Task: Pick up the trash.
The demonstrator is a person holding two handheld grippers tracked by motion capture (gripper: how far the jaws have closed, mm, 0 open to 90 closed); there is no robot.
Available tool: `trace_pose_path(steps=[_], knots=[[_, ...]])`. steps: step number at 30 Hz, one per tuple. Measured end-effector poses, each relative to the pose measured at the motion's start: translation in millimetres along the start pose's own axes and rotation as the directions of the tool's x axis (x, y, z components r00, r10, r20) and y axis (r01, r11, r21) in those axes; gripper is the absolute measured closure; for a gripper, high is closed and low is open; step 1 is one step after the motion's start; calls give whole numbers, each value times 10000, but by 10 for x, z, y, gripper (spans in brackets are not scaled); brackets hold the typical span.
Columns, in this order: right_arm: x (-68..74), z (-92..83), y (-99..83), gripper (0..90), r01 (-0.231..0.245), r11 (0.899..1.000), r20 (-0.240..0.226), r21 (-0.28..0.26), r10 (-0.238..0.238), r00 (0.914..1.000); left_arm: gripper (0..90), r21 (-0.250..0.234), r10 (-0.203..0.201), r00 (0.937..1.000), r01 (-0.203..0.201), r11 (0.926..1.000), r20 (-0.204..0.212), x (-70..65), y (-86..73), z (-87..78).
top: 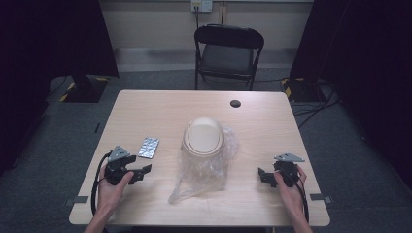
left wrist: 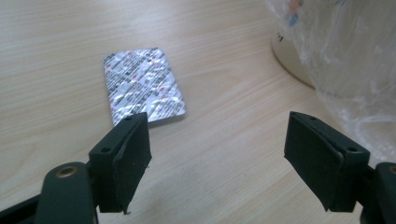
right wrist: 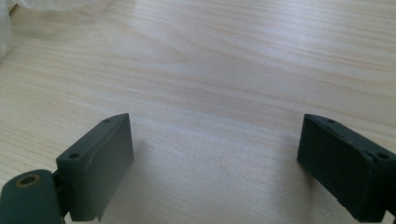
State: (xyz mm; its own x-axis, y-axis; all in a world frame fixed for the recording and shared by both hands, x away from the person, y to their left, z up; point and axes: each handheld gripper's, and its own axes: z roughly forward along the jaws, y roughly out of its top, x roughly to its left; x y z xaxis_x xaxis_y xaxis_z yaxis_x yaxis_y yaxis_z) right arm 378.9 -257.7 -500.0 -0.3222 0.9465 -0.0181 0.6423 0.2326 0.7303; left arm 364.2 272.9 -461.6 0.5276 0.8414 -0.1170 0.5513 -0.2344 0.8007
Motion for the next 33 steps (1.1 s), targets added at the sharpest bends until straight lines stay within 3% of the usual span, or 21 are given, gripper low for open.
trace_pose_path(steps=[5,7,8,14,21,22,27,28,33], knots=[[1,-1,0,97,-13,10000,7,7,13,10000,227,155,396,9992,-395,9991,-42,-93,104,29],[1,-1,0,97,-18,10000,8,9,18,10000,227,80,376,9991,-377,9993,201,-132,138,47],[0,0,0,97,-3,10000,1,-2,3,10000,226,188,613,9976,-619,9979,308,-177,185,76],[0,-1,0,97,-6,10000,8,6,6,10000,226,-57,765,9948,-762,9971,679,-286,338,106],[1,-1,0,97,-10,10000,8,7,10,10000,216,-46,571,9936,-569,9984,971,-347,489,138],[1,-1,0,97,-10,10000,7,7,10,10000,204,-19,539,9912,-541,9985,1212,-369,546,148],[0,0,0,97,-8,10000,4,5,8,10000,169,-100,713,9839,-706,9975,1639,-427,674,157],[1,-1,0,97,-8,10000,-1,8,8,10000,163,-156,951,9818,-938,9955,1646,-464,751,152],[1,-1,0,97,-10,10000,7,8,10,10000,172,-611,862,9763,-754,9953,1988,-515,898,114]])
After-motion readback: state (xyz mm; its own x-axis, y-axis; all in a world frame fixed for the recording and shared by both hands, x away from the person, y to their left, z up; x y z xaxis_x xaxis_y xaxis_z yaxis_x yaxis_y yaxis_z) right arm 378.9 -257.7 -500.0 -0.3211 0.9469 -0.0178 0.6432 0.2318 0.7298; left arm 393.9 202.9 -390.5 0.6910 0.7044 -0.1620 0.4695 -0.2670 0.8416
